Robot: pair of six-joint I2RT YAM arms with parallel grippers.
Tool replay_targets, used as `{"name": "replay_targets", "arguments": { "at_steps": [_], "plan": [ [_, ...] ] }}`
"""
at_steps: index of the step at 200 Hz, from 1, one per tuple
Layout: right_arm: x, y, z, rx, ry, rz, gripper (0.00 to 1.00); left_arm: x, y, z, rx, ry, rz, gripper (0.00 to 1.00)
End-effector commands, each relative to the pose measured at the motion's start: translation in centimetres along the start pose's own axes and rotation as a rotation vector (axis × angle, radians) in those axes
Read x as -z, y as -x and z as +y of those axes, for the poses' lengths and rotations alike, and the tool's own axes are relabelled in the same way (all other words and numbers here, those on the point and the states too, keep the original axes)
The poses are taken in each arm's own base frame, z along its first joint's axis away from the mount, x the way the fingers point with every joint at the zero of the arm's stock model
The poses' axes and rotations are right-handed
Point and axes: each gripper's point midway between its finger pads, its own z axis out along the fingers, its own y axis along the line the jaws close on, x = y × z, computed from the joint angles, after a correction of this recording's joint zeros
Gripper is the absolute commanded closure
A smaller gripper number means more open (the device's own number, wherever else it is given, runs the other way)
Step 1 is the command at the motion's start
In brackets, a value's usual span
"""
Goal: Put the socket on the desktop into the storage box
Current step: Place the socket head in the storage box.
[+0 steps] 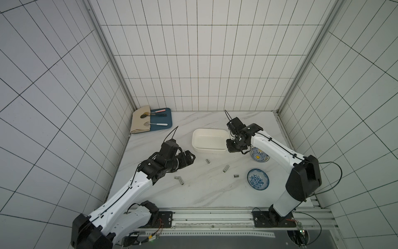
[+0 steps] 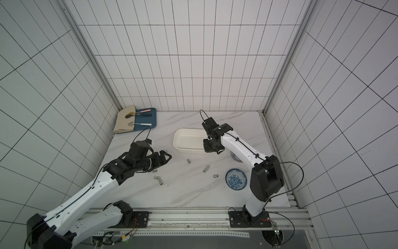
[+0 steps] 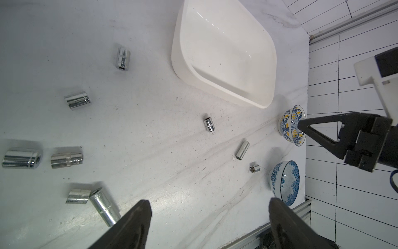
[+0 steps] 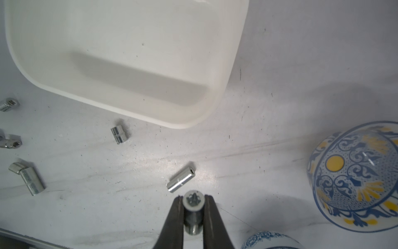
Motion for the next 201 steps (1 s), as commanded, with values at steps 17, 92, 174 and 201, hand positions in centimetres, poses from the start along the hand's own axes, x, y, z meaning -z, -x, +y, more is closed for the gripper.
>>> {"name": "replay_targets", "arguments": {
  "at_steps": [17, 92, 174, 201],
  "plan": [
    [0.0, 2.8, 0.2, 0.009, -0.018, -0.006, 0.93, 0.7, 2.0, -0.3, 0.006, -0.022, -0.060, 0.11],
    [-3.4, 8.0, -0.8, -0.062, -0.012, 0.002, 0.93, 1.3, 2.4, 0.4, 0.036, -0.035, -0.064, 0.11],
    [-8.4, 10.3, -0.9, -0.084, -0.008, 0.040, 0.92, 1.4, 2.3, 1.1, 0.054, -0.021, -0.062, 0.11],
    [-9.5, 10.7, -1.1, -0.092, -0.014, 0.045, 0.92, 1.5, 2.3, 1.2, 0.055, -0.021, -0.063, 0.11]
  ]
}}
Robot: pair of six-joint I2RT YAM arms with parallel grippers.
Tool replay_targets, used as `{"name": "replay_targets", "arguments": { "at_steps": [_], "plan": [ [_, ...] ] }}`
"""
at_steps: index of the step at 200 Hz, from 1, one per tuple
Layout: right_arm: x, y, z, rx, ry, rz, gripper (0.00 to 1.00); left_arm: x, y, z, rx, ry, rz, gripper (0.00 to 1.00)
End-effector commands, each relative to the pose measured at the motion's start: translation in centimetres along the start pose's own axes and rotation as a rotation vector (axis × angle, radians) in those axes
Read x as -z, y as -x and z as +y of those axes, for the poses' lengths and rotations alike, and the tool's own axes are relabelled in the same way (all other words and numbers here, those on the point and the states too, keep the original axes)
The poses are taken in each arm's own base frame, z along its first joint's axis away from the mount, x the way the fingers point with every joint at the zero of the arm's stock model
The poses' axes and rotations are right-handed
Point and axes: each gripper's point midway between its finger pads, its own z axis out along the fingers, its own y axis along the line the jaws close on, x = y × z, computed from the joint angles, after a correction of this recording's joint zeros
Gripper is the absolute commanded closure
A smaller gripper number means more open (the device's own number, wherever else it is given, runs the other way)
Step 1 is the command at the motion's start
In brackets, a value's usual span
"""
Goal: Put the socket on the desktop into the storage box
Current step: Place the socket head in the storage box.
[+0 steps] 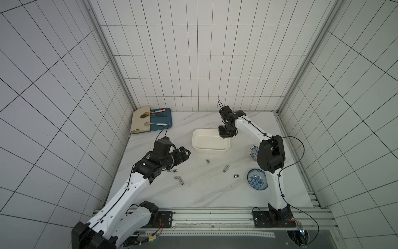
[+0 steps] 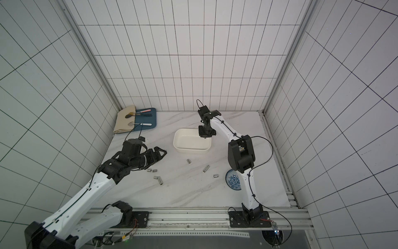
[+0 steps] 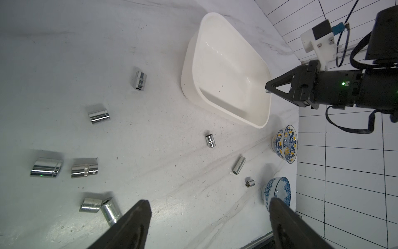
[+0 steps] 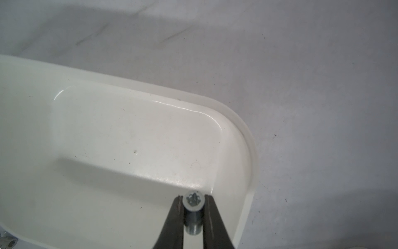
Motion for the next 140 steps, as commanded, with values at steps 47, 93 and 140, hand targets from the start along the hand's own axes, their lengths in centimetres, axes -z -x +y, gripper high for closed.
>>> {"name": "replay_targets", "arguments": {
  "at_steps": [47, 93, 140],
  "plan": [
    [-1.4, 1.1, -0.2, -0.026, 0.005, 0.004, 0.91, -0.1, -0.3, 0.7, 0.005, 0.009, 0.006, 0.10],
    [-2.7, 1.1, -0.2, -0.030, 0.006, 0.024, 0.88, -0.2, -0.4, 0.8, 0.010, 0.007, 0.009, 0.11],
    [-3.3, 1.0, 0.0, -0.036, 0.012, 0.034, 0.82, -0.2, -0.5, 1.0, 0.014, 0.010, 0.010, 0.11]
  ]
}}
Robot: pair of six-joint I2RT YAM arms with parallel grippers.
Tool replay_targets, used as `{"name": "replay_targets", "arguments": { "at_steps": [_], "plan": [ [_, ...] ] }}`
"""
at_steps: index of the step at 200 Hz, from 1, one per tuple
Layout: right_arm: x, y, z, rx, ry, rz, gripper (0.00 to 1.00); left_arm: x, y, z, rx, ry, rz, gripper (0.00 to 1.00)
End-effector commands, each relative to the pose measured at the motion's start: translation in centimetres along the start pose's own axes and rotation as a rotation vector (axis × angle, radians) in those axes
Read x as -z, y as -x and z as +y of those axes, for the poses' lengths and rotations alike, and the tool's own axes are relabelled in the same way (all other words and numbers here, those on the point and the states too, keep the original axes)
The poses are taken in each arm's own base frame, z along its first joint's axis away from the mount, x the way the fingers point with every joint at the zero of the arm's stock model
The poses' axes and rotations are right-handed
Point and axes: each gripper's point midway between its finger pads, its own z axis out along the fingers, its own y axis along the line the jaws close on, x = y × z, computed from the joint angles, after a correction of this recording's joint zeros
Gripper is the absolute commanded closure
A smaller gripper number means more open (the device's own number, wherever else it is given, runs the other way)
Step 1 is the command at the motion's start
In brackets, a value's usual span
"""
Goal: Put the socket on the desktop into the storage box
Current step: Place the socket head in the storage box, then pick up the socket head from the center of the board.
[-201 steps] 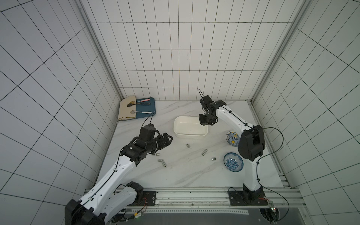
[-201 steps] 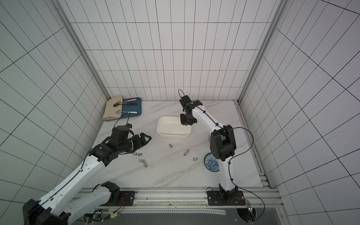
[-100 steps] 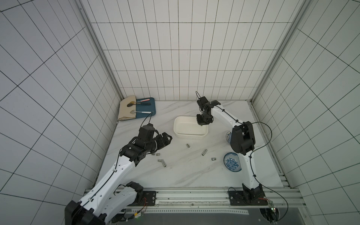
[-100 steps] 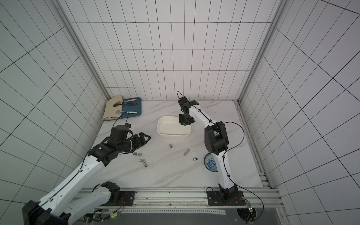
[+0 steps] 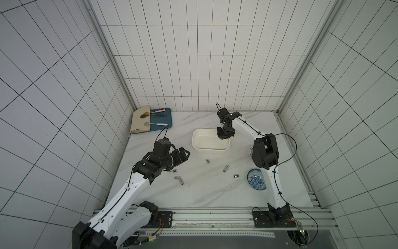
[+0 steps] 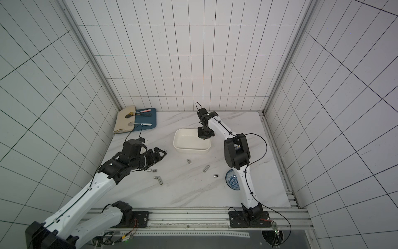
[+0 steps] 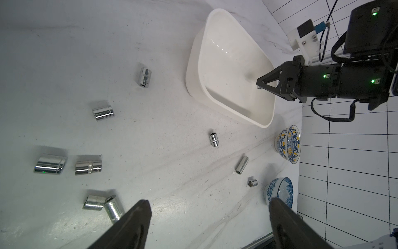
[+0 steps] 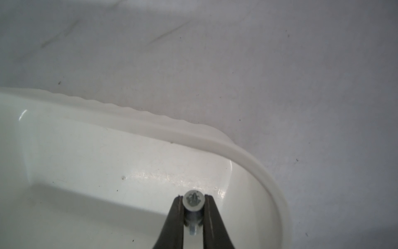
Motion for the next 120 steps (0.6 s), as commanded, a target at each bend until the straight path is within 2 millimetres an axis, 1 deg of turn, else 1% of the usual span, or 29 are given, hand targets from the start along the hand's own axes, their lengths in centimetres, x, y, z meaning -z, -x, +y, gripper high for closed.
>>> {"name": "replay_targets", "arguments": {
  "at_steps": [1, 7, 30, 41, 68, 101, 120],
  "plan": [
    [-0.3, 0.5, 0.0, -0.017, 0.009, 0.005, 0.81, 0.1, -0.2, 0.3, 0.004, -0.002, -0.002, 0.11],
    [-0.3, 0.6, -0.1, -0.019, 0.006, 0.002, 0.79, 0.1, -0.2, 0.4, 0.006, 0.000, -0.001, 0.11],
    [-0.3, 0.5, -0.1, -0.020, 0.006, 0.004, 0.78, 0.2, -0.2, 0.5, 0.006, 0.001, -0.004, 0.11],
    [-0.1, 0.6, -0.1, -0.021, 0.008, 0.000, 0.71, 0.3, -0.1, 0.5, 0.007, -0.001, -0.006, 0.11],
    [0.5, 0.7, 0.0, -0.020, 0.013, -0.009, 0.69, 0.4, 0.0, 0.4, 0.006, -0.002, -0.008, 0.11],
    [2.0, 0.7, 0.2, -0.015, 0.023, -0.027, 0.69, 0.6, 0.1, 0.4, -0.004, -0.002, -0.012, 0.10],
    [3.1, 0.3, 0.4, -0.004, 0.027, -0.039, 0.65, 0.6, 0.1, 0.3, -0.007, -0.002, -0.011, 0.10]
  ]
}}
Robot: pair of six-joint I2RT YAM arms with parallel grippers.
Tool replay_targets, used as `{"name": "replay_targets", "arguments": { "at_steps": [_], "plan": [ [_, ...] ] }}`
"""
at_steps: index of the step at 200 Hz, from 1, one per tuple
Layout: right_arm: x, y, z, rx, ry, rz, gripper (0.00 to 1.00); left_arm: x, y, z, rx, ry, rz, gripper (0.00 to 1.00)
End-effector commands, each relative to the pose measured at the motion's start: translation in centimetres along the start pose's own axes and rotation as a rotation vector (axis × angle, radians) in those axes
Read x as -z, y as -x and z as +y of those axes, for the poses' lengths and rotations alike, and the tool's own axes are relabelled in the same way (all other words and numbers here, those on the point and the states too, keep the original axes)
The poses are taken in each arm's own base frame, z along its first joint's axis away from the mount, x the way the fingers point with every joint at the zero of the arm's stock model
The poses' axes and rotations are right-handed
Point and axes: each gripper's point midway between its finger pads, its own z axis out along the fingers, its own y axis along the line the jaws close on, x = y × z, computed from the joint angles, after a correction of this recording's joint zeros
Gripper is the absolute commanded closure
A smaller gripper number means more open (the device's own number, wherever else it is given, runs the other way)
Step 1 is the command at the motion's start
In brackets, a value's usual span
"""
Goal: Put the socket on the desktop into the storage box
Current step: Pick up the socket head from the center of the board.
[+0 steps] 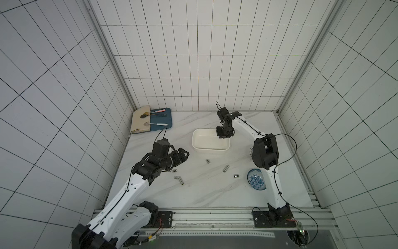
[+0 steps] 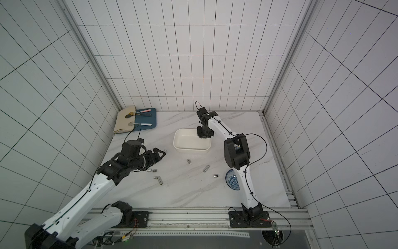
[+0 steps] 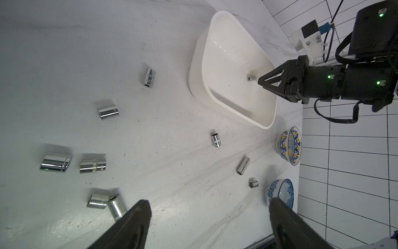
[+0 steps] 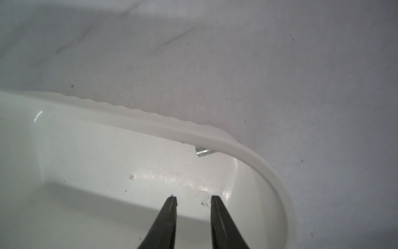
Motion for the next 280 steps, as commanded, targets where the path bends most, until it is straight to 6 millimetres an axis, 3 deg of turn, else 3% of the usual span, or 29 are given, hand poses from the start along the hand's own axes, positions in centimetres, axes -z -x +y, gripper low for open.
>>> {"name": "replay_targets", "arguments": {
  "at_steps": [1, 84, 135, 224, 280],
  "plan": [
    [2.9, 0.1, 0.2, 0.003, 0.014, -0.034, 0.65, 0.4, 0.0, -0.1, -0.015, -0.005, -0.002, 0.09],
    [7.3, -2.0, -0.1, 0.013, 0.020, -0.086, 0.60, 0.5, -0.1, -0.3, -0.026, -0.016, 0.013, 0.09],
    [9.1, -5.9, -0.3, 0.009, 0.042, -0.093, 0.57, 0.0, -1.2, -1.3, -0.052, -0.050, 0.090, 0.10],
    [10.4, -12.7, -1.8, 0.008, 0.026, -0.058, 0.57, -2.1, -4.7, -3.1, -0.123, -0.054, 0.161, 0.10],
    [9.0, -17.5, -3.5, -0.002, -0.025, 0.012, 0.53, -2.6, -6.4, -2.6, -0.122, -0.056, 0.186, 0.10]
  ]
}}
